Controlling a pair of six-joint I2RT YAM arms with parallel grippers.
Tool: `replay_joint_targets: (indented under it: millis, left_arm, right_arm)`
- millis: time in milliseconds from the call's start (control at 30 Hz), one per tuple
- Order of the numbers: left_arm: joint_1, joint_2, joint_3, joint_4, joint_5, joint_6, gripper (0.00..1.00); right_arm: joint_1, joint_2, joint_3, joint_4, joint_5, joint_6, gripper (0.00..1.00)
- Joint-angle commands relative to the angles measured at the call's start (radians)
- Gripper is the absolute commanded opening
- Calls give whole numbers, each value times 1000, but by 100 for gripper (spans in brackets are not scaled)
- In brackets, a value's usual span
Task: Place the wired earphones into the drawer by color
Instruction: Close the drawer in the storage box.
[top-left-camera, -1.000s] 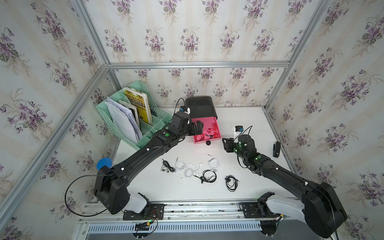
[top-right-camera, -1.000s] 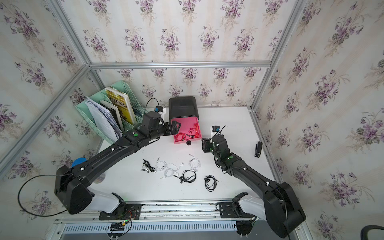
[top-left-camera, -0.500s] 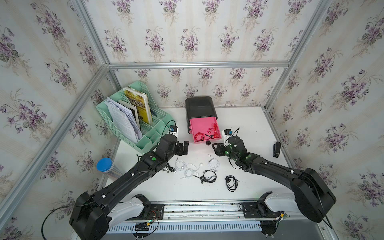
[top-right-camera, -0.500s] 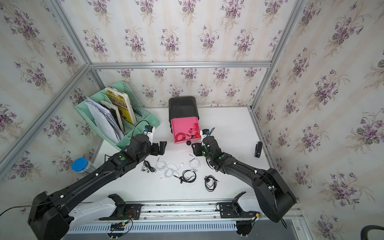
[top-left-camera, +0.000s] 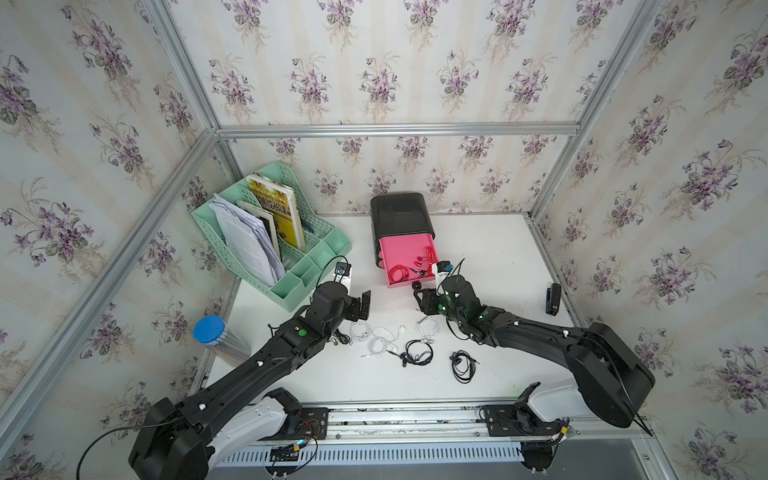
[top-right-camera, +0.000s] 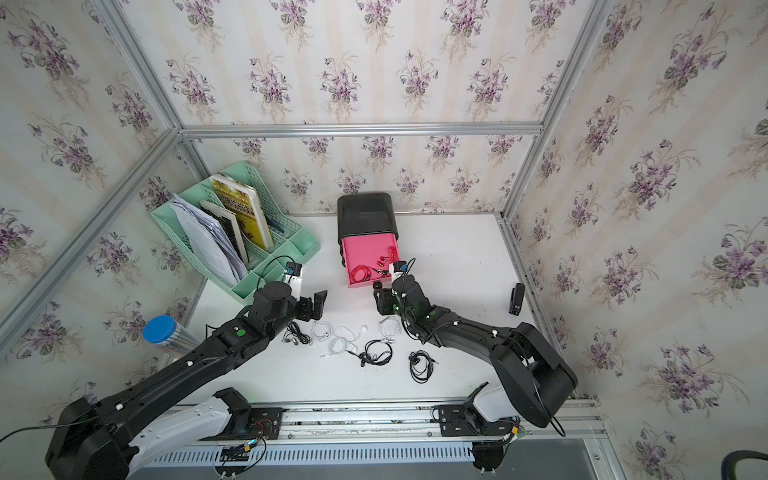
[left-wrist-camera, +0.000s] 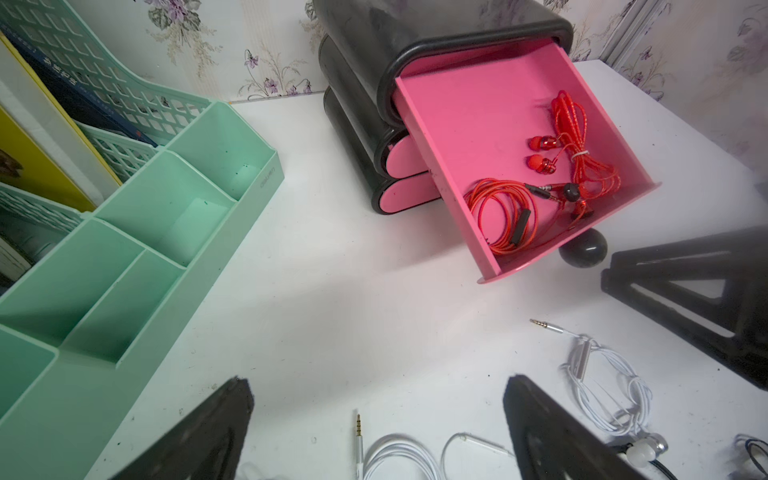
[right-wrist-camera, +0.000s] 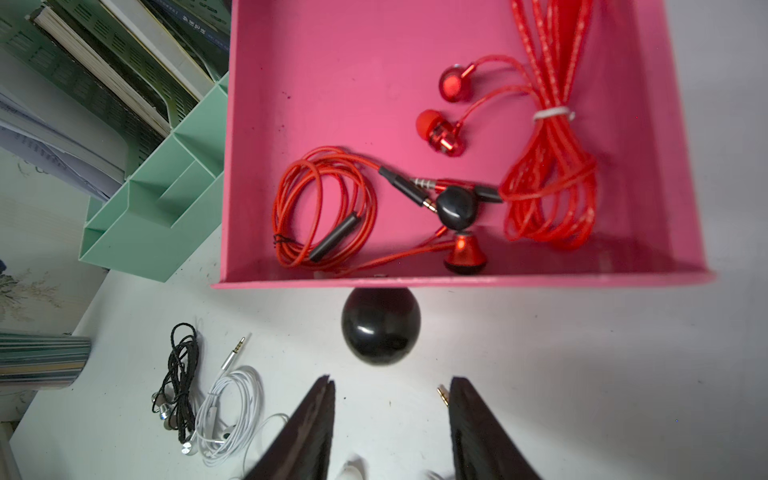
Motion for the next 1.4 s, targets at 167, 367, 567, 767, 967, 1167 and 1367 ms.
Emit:
replay_joint_targets:
  millis: [167, 367, 567, 767, 967, 1167, 1367]
  left_arm:
    - [1, 0, 1, 16, -24, 22, 99]
    - [1, 10, 8, 11, -21, 18, 99]
    - [1, 13, 8, 10, -21, 14, 99]
    - [1, 13, 8, 9, -23, 15, 99]
    - [1, 11, 8, 6, -25, 12, 99]
    - [1, 7, 8, 5, -26, 12, 99]
    - [1, 5, 8, 4, -30, 11, 99]
  right_arm:
    - [3, 49, 44, 46, 9, -4, 49]
    - [4, 78, 77, 49, 19, -11, 49]
    - [4, 89, 100, 56, 28, -19, 48]
    - [3, 97, 128, 55, 35, -31, 48]
    - [3, 101, 146, 50, 48, -39, 48]
    - [4, 110, 161, 43, 57, -47, 49]
    - [3, 114, 170, 32, 66, -45, 48]
